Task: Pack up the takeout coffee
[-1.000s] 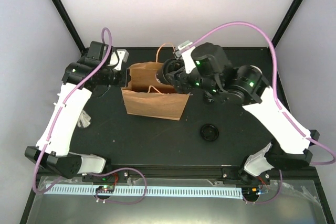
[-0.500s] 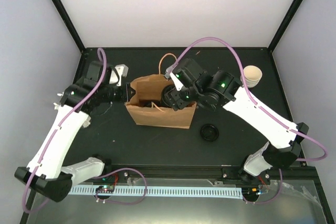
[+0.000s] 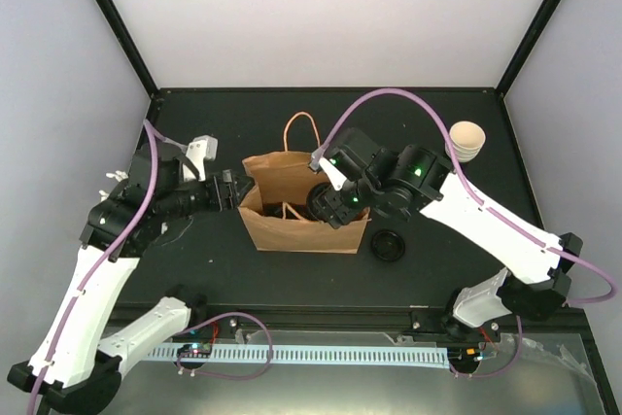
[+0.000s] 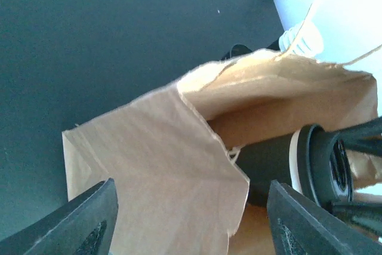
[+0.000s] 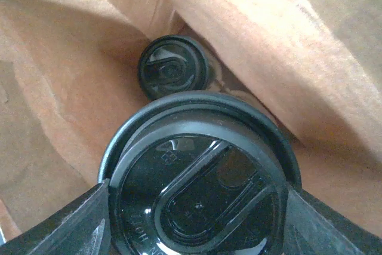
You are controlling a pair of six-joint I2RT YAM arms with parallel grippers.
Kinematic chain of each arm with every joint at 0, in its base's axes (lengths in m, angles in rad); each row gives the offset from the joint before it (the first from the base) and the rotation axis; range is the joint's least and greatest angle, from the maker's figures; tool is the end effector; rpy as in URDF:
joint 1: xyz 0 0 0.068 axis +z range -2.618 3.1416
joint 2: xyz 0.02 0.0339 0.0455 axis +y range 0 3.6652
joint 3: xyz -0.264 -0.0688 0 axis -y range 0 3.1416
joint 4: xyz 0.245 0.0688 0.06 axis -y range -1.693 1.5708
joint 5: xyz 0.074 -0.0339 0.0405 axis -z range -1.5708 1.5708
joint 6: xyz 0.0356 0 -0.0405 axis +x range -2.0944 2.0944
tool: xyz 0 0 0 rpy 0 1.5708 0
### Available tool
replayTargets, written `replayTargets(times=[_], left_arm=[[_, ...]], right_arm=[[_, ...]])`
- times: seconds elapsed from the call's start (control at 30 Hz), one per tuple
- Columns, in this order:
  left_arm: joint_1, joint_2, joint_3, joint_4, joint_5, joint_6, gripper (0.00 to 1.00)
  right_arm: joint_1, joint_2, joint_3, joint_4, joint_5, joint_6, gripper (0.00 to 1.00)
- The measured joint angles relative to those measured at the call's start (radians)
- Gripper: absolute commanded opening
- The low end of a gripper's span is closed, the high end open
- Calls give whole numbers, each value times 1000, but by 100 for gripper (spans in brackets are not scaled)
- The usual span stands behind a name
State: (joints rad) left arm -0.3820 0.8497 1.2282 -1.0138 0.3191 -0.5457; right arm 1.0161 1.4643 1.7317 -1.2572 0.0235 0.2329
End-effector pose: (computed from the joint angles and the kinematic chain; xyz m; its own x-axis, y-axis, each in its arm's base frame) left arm 0.1239 -0.0618 0.3941 -0.7760 -0.2194 -0.5914 0.2170 0.7875 -0.5769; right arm 0.1442 0.2312 0.4070 -0.6230 -0.5673 -0.5386 -0.7187 0.6870 0.1076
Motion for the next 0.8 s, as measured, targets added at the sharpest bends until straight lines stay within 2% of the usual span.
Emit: replayTargets(times=[0.27, 0.37, 0.57, 0.8], left_arm=[[1, 109, 194, -32, -36, 166, 78], [1, 157, 226, -20, 44, 287, 73], [-35, 205, 211, 8, 239, 496, 74], [-119, 197, 149, 42, 358, 601, 75]], right_arm=[[97, -32, -48, -29, 38, 1, 49], [111, -47, -80, -34, 53, 7, 49], [111, -87, -106, -38, 64, 29, 49], [111, -111, -119, -36, 64, 45, 49]])
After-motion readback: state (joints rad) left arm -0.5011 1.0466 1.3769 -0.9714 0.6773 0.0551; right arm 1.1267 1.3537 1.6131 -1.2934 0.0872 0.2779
